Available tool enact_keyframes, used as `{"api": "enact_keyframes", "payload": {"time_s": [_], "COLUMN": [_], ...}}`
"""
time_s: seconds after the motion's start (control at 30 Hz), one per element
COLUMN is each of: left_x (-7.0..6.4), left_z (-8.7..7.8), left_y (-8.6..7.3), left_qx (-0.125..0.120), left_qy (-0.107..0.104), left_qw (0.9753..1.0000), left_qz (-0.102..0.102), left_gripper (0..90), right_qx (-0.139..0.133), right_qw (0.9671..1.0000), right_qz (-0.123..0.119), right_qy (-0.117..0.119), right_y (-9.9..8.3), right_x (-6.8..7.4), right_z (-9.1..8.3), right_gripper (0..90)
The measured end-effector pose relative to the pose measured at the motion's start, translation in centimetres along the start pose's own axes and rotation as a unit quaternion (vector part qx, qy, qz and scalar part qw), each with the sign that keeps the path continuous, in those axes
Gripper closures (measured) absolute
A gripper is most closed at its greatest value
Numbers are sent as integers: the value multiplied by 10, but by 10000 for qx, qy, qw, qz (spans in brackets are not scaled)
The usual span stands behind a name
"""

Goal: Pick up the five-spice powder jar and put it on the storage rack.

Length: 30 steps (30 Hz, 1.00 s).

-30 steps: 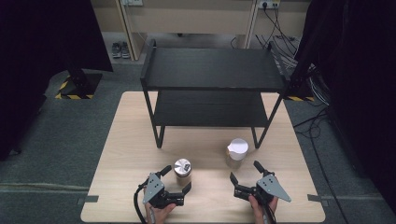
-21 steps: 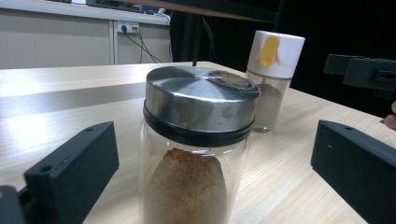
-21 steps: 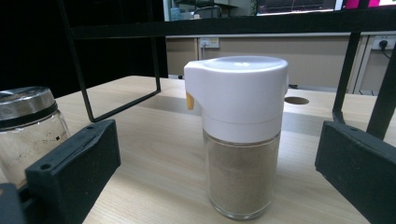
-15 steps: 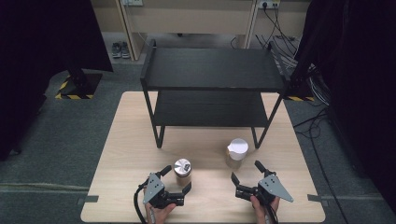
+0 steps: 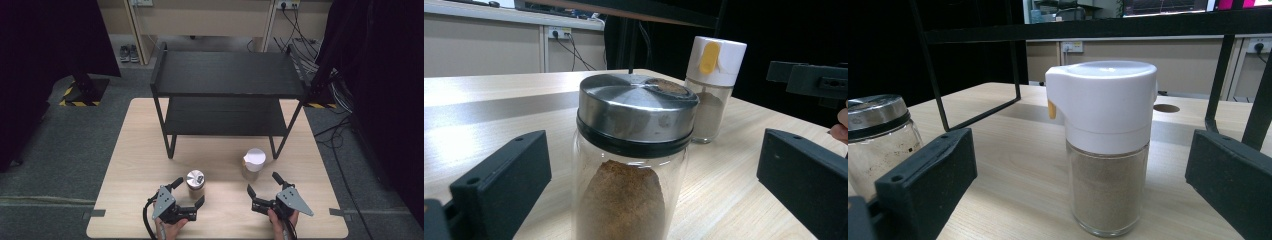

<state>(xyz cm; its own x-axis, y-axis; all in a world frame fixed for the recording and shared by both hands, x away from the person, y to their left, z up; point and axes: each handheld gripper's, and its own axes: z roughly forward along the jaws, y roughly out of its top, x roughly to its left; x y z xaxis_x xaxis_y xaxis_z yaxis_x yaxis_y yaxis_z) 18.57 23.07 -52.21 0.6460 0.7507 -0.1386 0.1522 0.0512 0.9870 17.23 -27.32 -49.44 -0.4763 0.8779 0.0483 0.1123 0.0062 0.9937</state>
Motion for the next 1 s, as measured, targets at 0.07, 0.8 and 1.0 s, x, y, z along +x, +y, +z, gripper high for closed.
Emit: {"api": "enact_keyframes", "payload": {"time_s": [0.07, 0.8, 1.0], "left_x": [0, 0, 0], "left_z": [0, 1, 0], "left_y": [0, 1, 0], "left_qx": [0, 22, 8], "left_qy": [0, 0, -1], "left_qw": [10000, 10000, 10000], "left_qz": [10, 8, 14], "left_gripper": [3, 3, 3], "right_qx": [1, 12, 37], "right_qw": [10000, 10000, 10000], "right_qz": [2, 89, 92], "right_qy": [-9, -7, 0], "right_y": [0, -1, 0], "right_x": [0, -2, -2], "right_z": [0, 0, 1], "right_gripper": [3, 3, 3]}}
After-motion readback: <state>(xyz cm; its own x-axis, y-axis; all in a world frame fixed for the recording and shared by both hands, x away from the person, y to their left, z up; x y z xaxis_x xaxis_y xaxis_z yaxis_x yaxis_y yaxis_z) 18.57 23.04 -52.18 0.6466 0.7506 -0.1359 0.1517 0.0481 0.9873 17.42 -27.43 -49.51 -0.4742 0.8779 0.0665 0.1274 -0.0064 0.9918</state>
